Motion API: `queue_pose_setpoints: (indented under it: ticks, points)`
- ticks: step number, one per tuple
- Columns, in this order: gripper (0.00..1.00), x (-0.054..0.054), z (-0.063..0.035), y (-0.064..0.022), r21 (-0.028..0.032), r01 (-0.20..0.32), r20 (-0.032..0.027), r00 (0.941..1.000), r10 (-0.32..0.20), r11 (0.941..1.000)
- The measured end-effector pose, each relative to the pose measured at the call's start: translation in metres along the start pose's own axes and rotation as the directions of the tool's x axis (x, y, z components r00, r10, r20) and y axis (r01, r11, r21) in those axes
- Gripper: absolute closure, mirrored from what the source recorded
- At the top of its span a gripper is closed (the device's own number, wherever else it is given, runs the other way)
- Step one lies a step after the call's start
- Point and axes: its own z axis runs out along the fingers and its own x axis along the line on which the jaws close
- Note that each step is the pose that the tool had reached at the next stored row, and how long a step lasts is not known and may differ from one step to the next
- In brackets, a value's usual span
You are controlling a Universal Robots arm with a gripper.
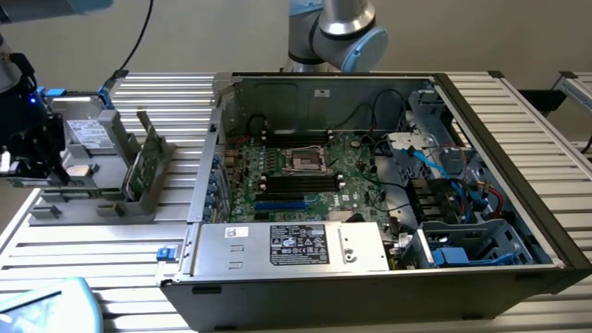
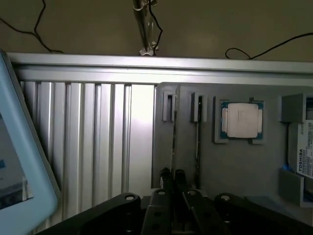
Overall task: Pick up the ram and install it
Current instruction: 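Pick up the ram and move it above insertion slot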
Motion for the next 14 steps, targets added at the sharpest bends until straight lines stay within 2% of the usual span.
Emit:
queue_pose_setpoints:
  ticks: [5,10,14]
  points:
    - [0.86,0.0,-0.0193,-0.0087,-0.0109,0.006,-0.0001,1.0,-0.006,0.9999]
    - [0.86,0.001,-0.0354,-0.0221,-0.0253,0.008,0.0002,1.0,-0.008,0.9996]
    - [0.86,0.001,-0.0488,-0.0327,-0.0347,0.01,0.0004,1.0,-0.01,0.9994]
